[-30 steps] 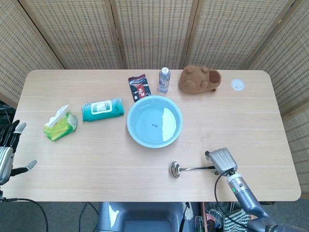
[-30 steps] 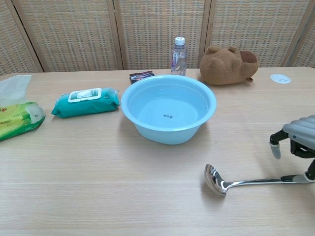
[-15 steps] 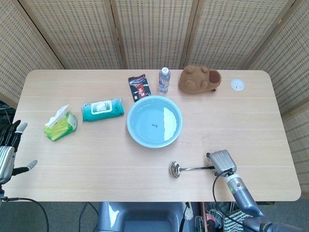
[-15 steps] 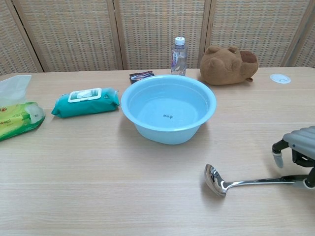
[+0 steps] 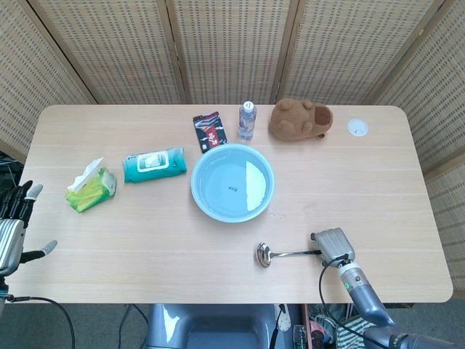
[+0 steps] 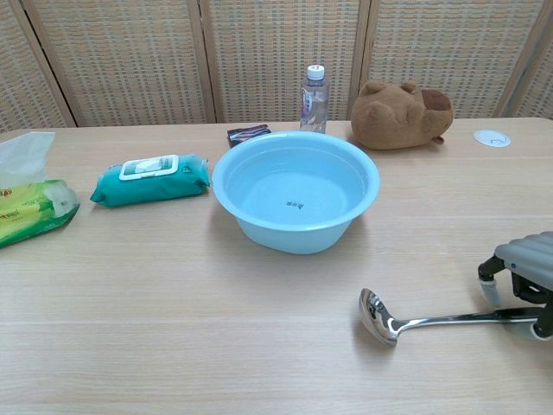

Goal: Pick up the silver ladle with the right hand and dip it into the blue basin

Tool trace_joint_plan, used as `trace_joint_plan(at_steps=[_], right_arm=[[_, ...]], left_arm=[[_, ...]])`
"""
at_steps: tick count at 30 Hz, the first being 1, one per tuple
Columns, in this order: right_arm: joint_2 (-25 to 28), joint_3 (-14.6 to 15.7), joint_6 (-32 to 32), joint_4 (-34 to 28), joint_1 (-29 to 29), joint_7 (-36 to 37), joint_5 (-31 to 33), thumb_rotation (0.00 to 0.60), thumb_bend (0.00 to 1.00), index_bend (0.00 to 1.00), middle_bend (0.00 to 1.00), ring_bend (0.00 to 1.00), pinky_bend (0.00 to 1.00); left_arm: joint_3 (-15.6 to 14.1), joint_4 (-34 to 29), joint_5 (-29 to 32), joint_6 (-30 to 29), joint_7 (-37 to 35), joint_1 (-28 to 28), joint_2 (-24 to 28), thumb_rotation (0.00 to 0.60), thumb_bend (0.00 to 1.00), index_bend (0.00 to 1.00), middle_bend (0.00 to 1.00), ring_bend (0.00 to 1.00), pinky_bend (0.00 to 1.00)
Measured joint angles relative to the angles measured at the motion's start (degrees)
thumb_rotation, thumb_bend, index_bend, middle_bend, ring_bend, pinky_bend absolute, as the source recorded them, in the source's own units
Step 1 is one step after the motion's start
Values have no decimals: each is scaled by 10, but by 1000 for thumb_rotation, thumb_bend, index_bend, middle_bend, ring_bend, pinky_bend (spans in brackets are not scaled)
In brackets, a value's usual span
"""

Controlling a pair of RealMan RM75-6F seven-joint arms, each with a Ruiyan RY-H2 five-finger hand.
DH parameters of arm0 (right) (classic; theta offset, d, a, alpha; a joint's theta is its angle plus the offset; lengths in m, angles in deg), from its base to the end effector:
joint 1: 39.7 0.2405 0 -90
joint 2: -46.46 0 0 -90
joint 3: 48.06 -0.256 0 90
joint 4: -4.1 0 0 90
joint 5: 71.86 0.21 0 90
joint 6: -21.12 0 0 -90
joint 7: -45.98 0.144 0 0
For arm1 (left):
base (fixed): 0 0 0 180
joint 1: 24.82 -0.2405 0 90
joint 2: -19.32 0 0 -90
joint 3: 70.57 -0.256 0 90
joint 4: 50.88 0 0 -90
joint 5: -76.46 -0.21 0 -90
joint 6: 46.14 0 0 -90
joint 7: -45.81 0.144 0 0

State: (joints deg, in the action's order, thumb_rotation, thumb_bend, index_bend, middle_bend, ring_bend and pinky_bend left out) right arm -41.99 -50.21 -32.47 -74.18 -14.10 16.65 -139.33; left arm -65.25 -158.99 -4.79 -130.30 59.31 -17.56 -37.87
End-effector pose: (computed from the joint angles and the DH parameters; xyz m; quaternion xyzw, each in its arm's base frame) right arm -0.2801 -0.2645 -0.0258 0.7734 -0.3757 0.1893 0.4742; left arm -0.2629 0.1962 0.1793 -0.5997 -0.3631 -0.3717 0.6086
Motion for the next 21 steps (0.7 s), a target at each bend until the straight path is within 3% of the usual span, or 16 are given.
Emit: trace_joint_plan(at_steps=[21], right_arm=[[-5, 6, 18, -4, 22, -50, 62, 600, 312, 506, 985, 906, 1000]], left_arm=[[0, 2, 7, 3, -1, 4, -1, 600, 0, 0, 0, 0, 0]])
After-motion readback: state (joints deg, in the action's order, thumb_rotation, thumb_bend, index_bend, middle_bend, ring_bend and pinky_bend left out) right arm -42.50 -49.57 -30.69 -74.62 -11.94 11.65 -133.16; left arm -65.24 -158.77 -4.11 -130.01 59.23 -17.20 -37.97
